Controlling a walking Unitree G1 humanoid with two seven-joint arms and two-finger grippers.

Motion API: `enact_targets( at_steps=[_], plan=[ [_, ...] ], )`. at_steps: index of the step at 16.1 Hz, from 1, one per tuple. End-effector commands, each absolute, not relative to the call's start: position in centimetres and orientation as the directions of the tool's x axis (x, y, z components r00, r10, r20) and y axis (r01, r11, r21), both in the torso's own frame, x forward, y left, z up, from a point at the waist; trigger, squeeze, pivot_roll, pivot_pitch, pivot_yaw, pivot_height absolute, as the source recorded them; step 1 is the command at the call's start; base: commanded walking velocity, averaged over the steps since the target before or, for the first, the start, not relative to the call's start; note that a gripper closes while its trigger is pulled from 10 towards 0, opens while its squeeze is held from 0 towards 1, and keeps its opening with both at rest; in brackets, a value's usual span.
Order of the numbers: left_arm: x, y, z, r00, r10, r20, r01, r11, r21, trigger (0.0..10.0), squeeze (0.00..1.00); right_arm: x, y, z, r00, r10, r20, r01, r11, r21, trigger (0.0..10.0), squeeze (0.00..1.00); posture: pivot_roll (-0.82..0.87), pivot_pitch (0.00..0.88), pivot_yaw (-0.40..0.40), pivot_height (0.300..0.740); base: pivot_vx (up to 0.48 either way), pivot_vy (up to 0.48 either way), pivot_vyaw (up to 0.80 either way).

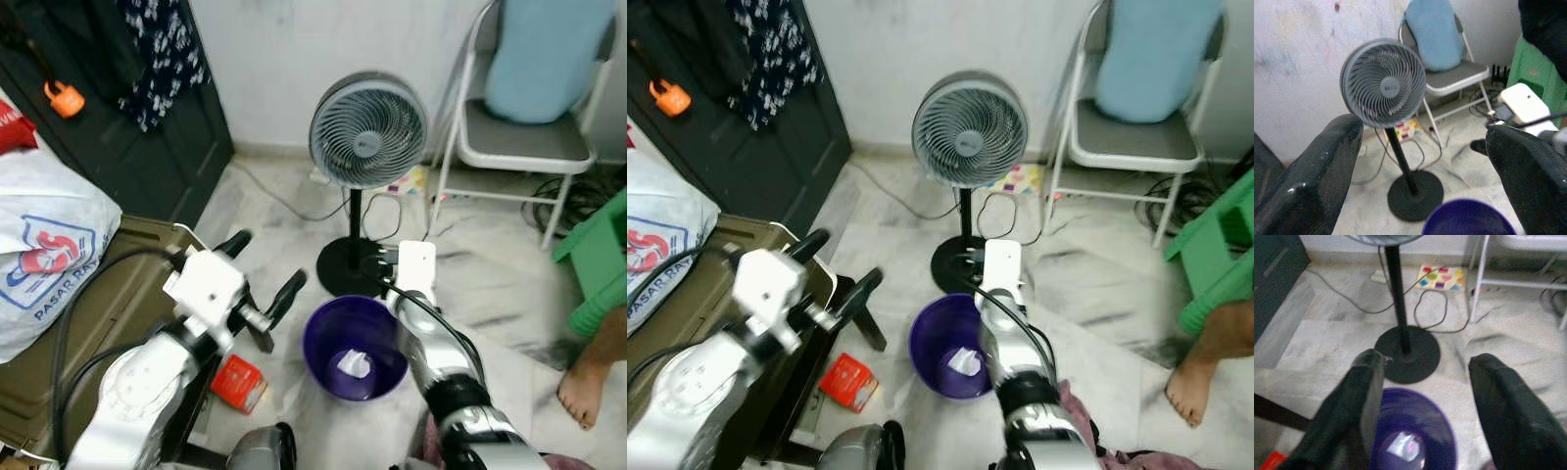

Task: Clean up the room

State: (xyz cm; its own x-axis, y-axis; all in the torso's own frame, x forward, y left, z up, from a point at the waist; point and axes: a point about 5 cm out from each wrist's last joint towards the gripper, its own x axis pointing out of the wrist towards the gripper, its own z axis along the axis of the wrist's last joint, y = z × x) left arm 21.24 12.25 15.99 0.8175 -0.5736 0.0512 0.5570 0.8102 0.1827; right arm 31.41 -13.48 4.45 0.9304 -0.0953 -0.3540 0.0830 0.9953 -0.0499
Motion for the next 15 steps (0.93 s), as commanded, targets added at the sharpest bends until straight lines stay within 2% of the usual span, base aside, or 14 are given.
enact_targets(
  at_steps=[1, 3, 5, 10, 12, 13, 14, 15],
  plan=[
    [21.9, 12.6, 15.5, 0.834, -0.551, 0.044, 0.532, 0.822, 0.202, 10.0, 0.00, 31.2, -13.7, 5.2, 0.944, -0.079, -0.319, 0.063, 0.996, -0.060, 10.0, 1.00, 0.00, 0.000, 0.091, 0.740, 0.000, 0.000, 0.00],
    [22.8, 12.8, 15.2, 0.863, -0.501, 0.061, 0.479, 0.851, 0.218, 10.0, 0.00, 30.6, -14.9, 5.7, 0.955, -0.088, -0.284, 0.069, 0.995, -0.076, 10.0, 1.00, -0.02, 0.000, 0.087, 0.740, 0.000, 0.000, 0.00],
    [23.4, 12.9, 14.9, 0.890, -0.451, 0.070, 0.425, 0.875, 0.232, 10.0, 0.00, 29.9, -15.5, 7.2, 0.984, -0.052, -0.173, 0.040, 0.996, -0.075, 10.0, 1.00, -0.03, 0.000, 0.080, 0.740, 0.000, 0.000, 0.00],
    [23.3, 12.4, 14.1, 0.894, -0.437, 0.102, 0.402, 0.881, 0.250, 10.0, 0.00, 27.8, -17.9, 8.5, 0.993, -0.044, -0.105, 0.033, 0.993, -0.110, 10.0, 1.00, -0.03, 0.000, 0.062, 0.740, 0.000, 0.000, 0.00],
    [23.3, 13.5, 13.9, 0.913, -0.393, 0.107, 0.357, 0.899, 0.254, 10.0, 0.00, 24.2, -18.8, 8.3, 0.994, 0.002, -0.112, -0.020, 0.987, -0.157, 10.0, 1.00, -0.03, 0.000, 0.058, 0.740, 0.000, 0.000, 0.00],
    [23.2, 13.7, 13.8, 0.917, -0.384, 0.106, 0.348, 0.901, 0.258, 10.0, 0.00, 23.5, -18.8, 8.3, 0.994, 0.019, -0.112, -0.036, 0.987, -0.155, 10.0, 1.00, -0.03, 0.000, 0.058, 0.740, 0.000, 0.000, 0.00],
    [22.9, 14.3, 13.5, 0.933, -0.345, 0.104, 0.313, 0.919, 0.239, 10.0, 0.00, 21.6, -18.9, 8.0, 0.992, 0.039, -0.121, -0.062, 0.980, -0.188, 10.0, 1.00, -0.04, 0.000, 0.059, 0.740, 0.000, 0.000, 0.00],
    [22.9, 14.5, 13.4, 0.938, -0.332, 0.104, 0.301, 0.925, 0.232, 10.0, 0.00, 21.2, -18.9, 7.9, 0.991, 0.045, -0.124, -0.068, 0.980, -0.188, 10.0, 1.00, -0.04, 0.000, 0.061, 0.740, 0.000, 0.000, 0.00]
  ],
)
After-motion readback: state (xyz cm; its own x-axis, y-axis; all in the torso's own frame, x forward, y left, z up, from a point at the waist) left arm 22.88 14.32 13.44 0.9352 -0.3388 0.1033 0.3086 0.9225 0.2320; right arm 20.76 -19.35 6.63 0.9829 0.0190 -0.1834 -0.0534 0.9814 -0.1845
